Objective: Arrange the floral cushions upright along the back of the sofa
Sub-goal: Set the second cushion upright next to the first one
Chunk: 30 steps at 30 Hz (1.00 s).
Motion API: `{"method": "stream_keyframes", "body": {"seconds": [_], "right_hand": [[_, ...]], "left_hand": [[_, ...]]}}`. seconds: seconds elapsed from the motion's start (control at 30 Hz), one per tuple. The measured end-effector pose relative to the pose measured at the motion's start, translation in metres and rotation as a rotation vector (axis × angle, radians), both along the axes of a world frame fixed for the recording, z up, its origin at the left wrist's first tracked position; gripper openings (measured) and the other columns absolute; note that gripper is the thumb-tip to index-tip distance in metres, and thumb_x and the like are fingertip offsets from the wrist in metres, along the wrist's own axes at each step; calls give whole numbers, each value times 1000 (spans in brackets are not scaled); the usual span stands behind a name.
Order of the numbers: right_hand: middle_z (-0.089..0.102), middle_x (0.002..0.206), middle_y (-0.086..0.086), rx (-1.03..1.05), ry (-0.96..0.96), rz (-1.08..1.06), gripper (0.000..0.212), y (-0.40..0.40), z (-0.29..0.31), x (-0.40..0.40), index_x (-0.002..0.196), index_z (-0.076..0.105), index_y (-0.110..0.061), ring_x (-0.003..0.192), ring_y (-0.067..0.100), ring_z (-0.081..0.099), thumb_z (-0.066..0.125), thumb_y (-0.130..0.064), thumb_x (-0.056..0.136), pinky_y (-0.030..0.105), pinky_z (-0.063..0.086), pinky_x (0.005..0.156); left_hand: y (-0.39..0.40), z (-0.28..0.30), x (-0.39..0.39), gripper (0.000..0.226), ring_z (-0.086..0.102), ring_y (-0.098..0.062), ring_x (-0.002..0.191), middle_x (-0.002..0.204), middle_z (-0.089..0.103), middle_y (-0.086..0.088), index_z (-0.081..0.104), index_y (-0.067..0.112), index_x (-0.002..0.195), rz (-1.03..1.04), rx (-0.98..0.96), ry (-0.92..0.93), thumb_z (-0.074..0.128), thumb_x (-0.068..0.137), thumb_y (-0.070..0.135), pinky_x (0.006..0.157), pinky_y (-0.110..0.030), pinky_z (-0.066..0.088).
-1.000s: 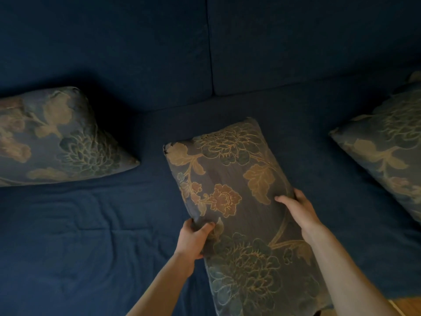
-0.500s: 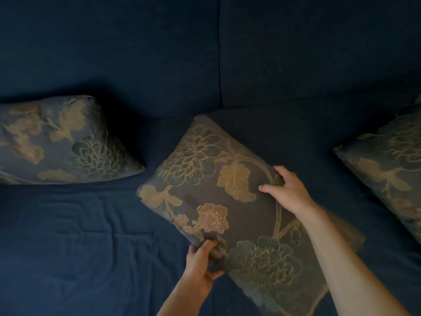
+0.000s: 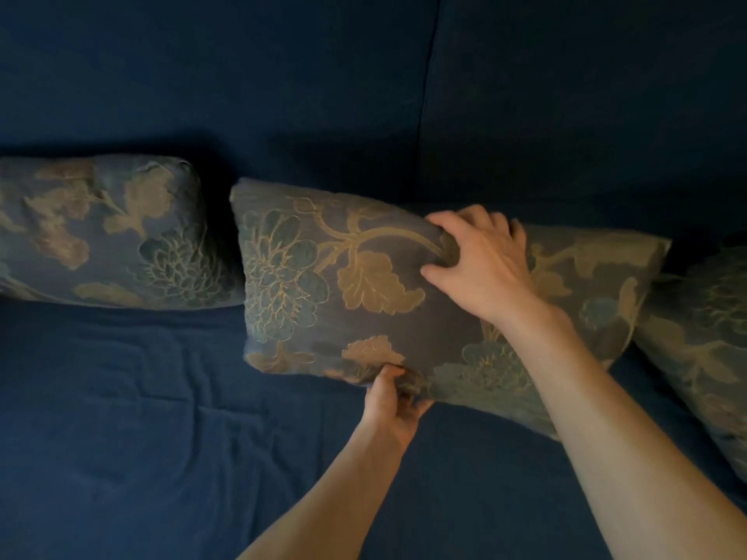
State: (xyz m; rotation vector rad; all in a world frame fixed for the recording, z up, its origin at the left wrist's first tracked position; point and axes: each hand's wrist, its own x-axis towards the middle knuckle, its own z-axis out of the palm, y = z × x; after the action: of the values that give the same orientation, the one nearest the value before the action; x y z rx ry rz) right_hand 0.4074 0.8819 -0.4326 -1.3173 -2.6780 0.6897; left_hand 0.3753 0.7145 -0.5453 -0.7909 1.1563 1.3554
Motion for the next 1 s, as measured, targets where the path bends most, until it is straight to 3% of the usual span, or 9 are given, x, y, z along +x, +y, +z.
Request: {"method": "stream_keyframes", "body": {"seconds": [0.27,0.4,0.47,0.63,0.8,1.0], "right_hand": [[52,121,7,260,32,96,59,17,21,-32,132,51,-29,120,36,40,67,-38,77,61,10,110],[53,122,10,305,46,101,58,24,21,-40,132,52,-26,121,37,40,68,-35,77,63,10,110],[53,123,11,325,53,106,57,26,20,-43,132,53,-25,121,37,40,69,-33,77,63,10,110],[54,121,10,353,78,102,53,24,10,-53,128,56,-25,122,36,40,69,-28,77,65,6,110],[54,121,10,355,93,81,52,25,-4,-65,127,57,-26,122,37,40,70,-27,77,70,6,107],[51,126,8,274,100,62,55,26,-22,-80,132,53,-28,126,34,36,70,-29,79,67,1,109]], "left_hand": [[59,-7,-26,30,64,-32,94,101,68,-15,62,10,109,104,113,-9,45,87,-2,82,-52,54],[81,-11,-39,25,63,-33,97,100,68,-15,65,11,101,111,169,19,47,88,-1,90,-54,52],[89,-14,-44,25,63,-33,97,102,68,-14,64,12,104,119,165,28,48,89,0,89,-55,52],[106,-21,-57,33,63,-31,92,104,67,-13,59,11,124,101,113,53,49,92,4,65,-46,56],[115,-31,-72,38,61,-35,102,118,64,-17,57,8,128,78,109,91,50,91,4,86,-54,52],[111,-44,-95,32,62,-33,102,120,64,-18,59,8,125,84,83,104,54,93,10,85,-52,53]]}}
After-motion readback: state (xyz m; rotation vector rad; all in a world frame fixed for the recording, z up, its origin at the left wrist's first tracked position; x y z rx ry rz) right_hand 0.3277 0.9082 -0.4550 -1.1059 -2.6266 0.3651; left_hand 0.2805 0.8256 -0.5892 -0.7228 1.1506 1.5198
